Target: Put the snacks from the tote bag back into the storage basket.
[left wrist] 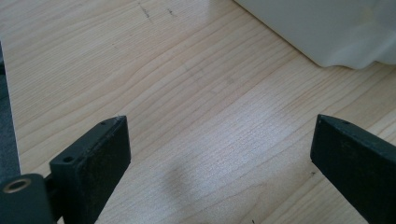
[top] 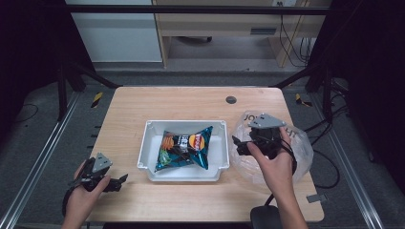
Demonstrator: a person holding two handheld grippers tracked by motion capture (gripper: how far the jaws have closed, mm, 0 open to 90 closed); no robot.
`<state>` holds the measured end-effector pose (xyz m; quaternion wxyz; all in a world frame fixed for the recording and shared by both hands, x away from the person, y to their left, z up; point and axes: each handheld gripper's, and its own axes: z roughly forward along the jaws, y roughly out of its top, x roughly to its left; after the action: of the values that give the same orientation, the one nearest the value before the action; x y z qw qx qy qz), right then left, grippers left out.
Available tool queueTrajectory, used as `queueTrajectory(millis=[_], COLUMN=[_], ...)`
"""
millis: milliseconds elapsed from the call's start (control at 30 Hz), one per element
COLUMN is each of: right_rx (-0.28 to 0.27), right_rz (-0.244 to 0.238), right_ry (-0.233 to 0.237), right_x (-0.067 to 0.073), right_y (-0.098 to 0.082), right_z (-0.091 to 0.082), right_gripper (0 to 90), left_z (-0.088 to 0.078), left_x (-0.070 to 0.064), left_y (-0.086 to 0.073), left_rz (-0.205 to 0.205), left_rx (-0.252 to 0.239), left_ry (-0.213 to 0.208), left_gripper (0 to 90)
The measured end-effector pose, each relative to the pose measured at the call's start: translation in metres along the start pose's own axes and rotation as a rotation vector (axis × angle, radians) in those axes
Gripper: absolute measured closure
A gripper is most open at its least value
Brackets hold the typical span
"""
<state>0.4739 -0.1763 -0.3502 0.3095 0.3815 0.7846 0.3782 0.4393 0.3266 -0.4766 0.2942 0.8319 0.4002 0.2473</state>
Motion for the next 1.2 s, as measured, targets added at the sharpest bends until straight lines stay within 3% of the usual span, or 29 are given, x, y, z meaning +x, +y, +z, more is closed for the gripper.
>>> queueTrajectory(millis=[33,100,633,1200], right_rx=[0.023,0.016,0.052,0.124], right_rz=[0.006,0.021,0.126,0.161], right_ry=[-0.01,-0.033,-0.086,-0.131], right_x=[-0.005,-0.007,-0.021,-0.025], right_y=[-0.006,-0.011,-0.059,-0.092], right_z=[0.002,0.001,0.003,0.02], right_gripper=[6.1,6.1,6.2,6.5], left_z=[0.0,0.0,0.0,0.001], left_x=[0.0,0.0,-0.001,-0.001], left_y=[0.0,0.0,0.0,0.0], left_rz=[0.0,0.002,0.002,0.003], left_rx=[-0.001,0.001,0.003,0.005], left_ry=[0.0,-0.001,0.001,0.0], left_gripper=[4.6,4.6,4.6,4.6])
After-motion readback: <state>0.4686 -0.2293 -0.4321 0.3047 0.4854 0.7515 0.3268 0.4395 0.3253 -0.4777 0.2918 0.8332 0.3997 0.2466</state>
